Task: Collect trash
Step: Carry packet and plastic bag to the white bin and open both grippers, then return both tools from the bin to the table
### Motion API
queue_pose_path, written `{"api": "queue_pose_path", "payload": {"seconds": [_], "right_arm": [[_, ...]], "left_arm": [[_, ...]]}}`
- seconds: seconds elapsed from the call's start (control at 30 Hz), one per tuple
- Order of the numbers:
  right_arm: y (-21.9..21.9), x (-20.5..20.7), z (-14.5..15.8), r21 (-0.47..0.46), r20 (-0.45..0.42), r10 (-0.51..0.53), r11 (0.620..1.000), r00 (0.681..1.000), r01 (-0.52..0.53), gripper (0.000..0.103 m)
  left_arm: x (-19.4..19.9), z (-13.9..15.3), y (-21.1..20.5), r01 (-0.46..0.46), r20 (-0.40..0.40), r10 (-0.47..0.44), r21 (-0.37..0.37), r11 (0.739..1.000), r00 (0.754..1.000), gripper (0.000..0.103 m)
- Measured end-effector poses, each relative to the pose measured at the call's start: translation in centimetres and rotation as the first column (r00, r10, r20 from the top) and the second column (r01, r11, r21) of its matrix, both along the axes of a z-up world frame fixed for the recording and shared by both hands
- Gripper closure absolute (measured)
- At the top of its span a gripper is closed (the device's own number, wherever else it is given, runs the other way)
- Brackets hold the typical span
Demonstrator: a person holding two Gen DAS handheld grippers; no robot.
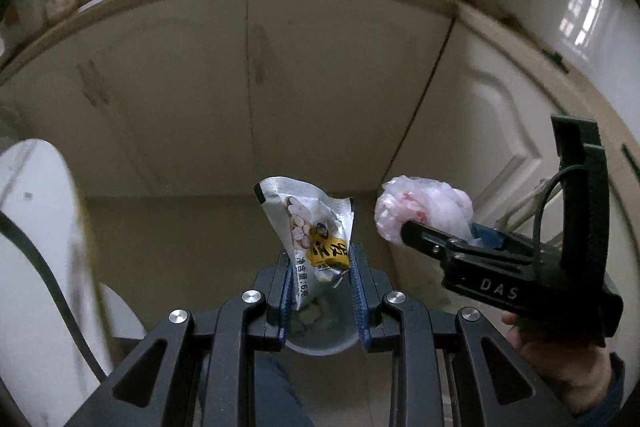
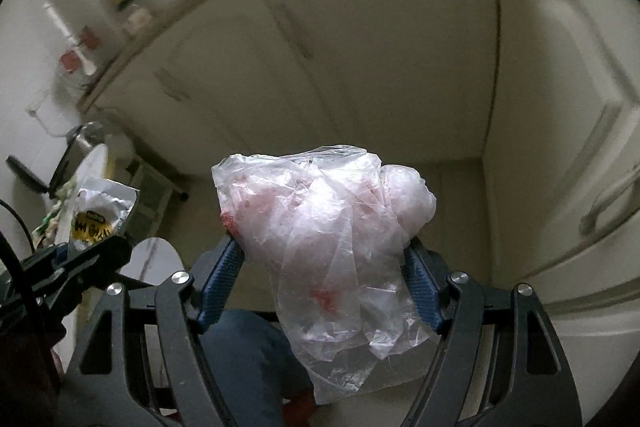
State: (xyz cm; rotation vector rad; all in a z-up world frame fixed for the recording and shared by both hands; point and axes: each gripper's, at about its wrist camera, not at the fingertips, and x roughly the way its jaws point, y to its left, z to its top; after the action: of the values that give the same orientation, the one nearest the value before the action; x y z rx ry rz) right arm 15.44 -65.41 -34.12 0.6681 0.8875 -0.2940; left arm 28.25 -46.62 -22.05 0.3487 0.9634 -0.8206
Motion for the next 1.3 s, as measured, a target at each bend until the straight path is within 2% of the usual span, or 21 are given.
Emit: {"api": "queue_pose_path", "payload": {"seconds": [0.23,0.33,0.5,0.6,0.73,0.87,1.07,1.13,1.3], "right_arm": [[-1.6,0.8,-5.8,0.084,-0.100,-0.020,0.996,0.995,0.028,0.029],[-1.8,1.2,-8.3,0.116,-0.140,-0.018,0.993,0.990,0.035,0.027],[-2.6,1.3,-11.3,0.183,-0.178,-0.046,0.980,0.983,0.079,0.016],[-3.1,1.1,-12.4,0.204,-0.196,-0.075,0.972,0.978,0.116,0.001],[-3.3,0.6,-13.2,0.208,-0.228,-0.097,0.967,0.969,0.146,0.000],[-3.2,0.5,-12.3,0.185,-0.235,-0.114,0.970,0.965,0.160,0.000],[-2.1,0.5,-8.9,0.127,-0.207,-0.139,0.978,0.968,0.167,0.000],[-1.8,0.2,-7.0,0.103,-0.182,-0.142,0.981,0.973,0.162,0.000],[0.1,0.7,-1.8,0.042,-0.111,-0.145,0.988,0.983,0.150,0.000]], "left_arm": [[2.8,-5.9,-3.9,-0.004,-0.094,0.015,0.117,0.993,0.995,0.076],[3.7,-7.9,-4.8,0.003,-0.128,0.018,0.161,0.987,0.992,0.061],[5.6,-8.8,-5.4,-0.027,-0.121,0.051,0.192,0.981,0.991,0.041],[6.6,-8.9,-5.6,-0.050,-0.100,0.071,0.197,0.979,0.992,0.037],[7.2,-8.5,-5.8,-0.071,-0.084,0.089,0.191,0.979,0.992,0.035],[6.1,-7.6,-4.8,-0.080,-0.062,0.092,0.176,0.981,0.994,0.034],[4.5,-5.1,-3.5,-0.075,-0.019,0.078,0.113,0.991,0.997,0.032],[3.5,-3.9,-2.5,-0.073,0.000,0.073,0.085,0.994,0.997,0.031],[2.1,0.6,0.8,-0.083,0.076,0.084,-0.014,0.996,0.994,0.021]]}}
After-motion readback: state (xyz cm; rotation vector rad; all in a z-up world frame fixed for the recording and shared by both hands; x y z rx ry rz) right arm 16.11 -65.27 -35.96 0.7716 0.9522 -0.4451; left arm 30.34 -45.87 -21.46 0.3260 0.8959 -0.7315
